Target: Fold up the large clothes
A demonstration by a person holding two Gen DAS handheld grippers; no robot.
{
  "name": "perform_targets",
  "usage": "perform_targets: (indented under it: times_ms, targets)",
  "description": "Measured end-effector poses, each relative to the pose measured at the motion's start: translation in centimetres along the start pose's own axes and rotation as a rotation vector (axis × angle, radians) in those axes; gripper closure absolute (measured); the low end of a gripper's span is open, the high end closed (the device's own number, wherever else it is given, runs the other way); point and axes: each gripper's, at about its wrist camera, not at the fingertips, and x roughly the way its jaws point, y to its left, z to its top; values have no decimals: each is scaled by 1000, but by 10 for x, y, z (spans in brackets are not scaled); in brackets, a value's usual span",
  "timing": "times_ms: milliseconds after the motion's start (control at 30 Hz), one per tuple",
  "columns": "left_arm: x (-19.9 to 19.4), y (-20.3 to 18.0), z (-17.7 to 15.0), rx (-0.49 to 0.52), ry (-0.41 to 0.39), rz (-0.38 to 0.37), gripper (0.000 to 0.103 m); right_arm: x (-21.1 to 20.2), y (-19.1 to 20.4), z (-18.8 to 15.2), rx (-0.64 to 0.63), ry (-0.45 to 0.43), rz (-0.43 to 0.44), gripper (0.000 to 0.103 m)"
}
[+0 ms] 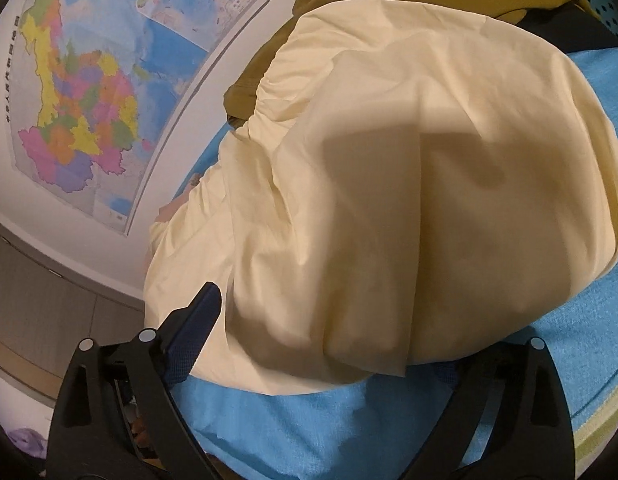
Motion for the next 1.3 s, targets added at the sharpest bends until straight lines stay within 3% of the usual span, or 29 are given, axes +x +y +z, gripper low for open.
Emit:
perform_targets:
  times_ms: [167,367,533,867,1300]
  targets:
    - [12,-10,-11,-20,51,-77,23,-1,-2,-1,-6,6,0,12]
    - [29,-22,-12,-11,78,-79,21,0,0,-2,-13,9,5,12]
    - [39,-28,-5,-29,80,-76,9,0,1,-4,-20,5,4,11]
    - [65,-56,5,41,97,34,7,1,2,-5,-27,2,4,10]
    - [79,-51,21,-12,73,-42,7,6,4,-2,-26,-10,-4,9]
